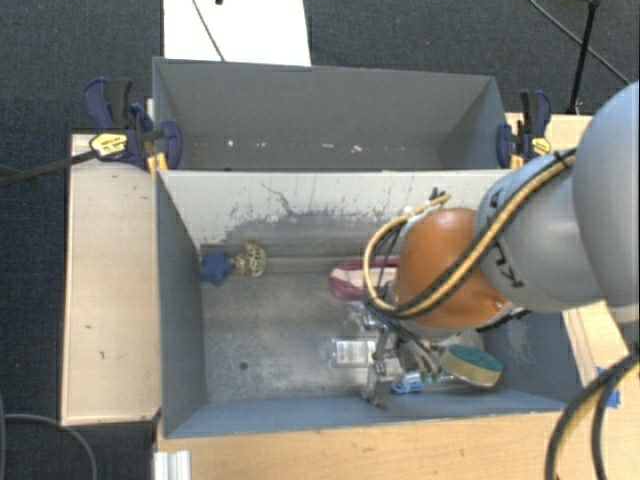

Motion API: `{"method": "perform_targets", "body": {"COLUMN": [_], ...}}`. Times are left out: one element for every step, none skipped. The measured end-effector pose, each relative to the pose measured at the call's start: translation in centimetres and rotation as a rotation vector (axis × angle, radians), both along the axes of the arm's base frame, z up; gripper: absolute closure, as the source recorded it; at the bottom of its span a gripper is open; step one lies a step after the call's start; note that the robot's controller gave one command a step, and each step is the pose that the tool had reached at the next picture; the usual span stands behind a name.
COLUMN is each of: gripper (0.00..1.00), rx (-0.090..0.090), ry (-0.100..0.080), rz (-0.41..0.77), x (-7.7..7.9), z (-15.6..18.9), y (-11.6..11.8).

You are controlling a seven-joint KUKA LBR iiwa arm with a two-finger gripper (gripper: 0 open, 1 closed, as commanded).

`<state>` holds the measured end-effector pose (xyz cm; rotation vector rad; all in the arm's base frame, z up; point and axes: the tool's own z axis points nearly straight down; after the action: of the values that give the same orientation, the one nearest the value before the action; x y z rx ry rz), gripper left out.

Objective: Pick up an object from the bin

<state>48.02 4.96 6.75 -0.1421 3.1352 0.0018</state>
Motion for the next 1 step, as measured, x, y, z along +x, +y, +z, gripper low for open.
{"method": "perform_targets", "body": {"gripper": [0.0], "rx": [-0.001], "ry": [-0.002], "rz": [-0.16], "x": [1.52], "z": [3.35], "y": [-2.39]}}
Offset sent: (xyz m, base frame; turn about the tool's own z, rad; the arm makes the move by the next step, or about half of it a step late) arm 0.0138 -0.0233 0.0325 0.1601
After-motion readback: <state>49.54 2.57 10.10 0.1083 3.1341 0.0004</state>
